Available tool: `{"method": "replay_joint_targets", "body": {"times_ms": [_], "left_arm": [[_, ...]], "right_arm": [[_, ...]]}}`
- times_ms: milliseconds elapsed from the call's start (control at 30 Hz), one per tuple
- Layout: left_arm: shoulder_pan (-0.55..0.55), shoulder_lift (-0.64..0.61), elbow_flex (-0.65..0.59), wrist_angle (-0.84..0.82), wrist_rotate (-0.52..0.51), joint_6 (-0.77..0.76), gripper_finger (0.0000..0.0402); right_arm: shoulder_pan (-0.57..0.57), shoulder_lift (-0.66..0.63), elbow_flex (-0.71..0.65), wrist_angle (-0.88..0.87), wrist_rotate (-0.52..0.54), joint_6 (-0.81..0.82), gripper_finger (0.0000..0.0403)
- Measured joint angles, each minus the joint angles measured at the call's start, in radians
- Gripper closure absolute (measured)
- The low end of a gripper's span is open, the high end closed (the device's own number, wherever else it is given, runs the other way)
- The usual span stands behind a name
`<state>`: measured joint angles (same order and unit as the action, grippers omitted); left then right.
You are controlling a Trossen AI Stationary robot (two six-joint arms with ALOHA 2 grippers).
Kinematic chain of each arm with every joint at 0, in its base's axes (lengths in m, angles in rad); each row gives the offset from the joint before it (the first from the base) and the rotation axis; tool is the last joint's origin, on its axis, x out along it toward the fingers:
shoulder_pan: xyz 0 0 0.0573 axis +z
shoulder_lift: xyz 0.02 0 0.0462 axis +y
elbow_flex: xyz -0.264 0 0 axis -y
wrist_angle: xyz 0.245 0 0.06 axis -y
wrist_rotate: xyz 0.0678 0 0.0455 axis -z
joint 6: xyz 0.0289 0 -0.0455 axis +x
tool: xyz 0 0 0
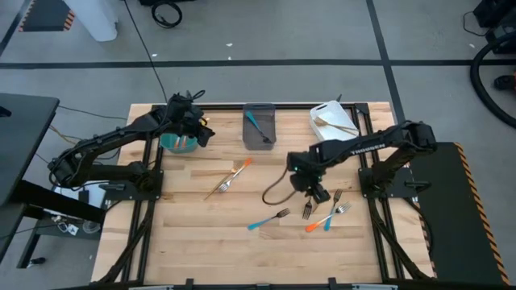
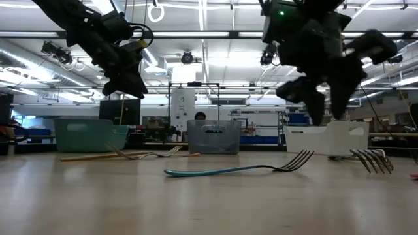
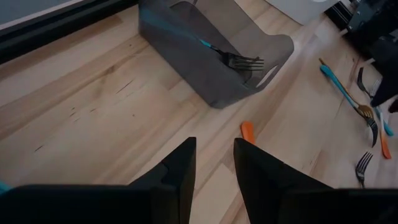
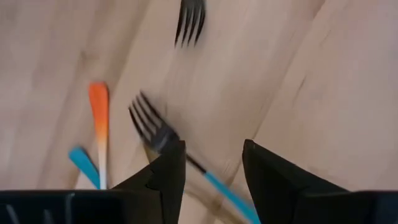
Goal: Sort silverware by color (type)
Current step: Put the top blue fork into the black bin
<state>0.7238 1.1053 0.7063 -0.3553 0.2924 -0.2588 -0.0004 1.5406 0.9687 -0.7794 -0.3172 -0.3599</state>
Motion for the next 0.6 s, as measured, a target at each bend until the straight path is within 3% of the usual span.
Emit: {"method": "replay_joint_targets", "body": {"times_ms": [300, 600], "left_arm": [[0.0, 0.0, 0.0, 0.0, 0.0, 0.0, 0.0285], [0.0, 0.0, 0.0, 0.0, 0.001, -0.027, 0.0285]], "right_arm": [[0.06, 0.0, -0.089, 0.044, 0.036, -0.016, 0.0263], [0.08, -0.001, -0.145, 0.102, 0.064, -0.133, 0.0277]]}}
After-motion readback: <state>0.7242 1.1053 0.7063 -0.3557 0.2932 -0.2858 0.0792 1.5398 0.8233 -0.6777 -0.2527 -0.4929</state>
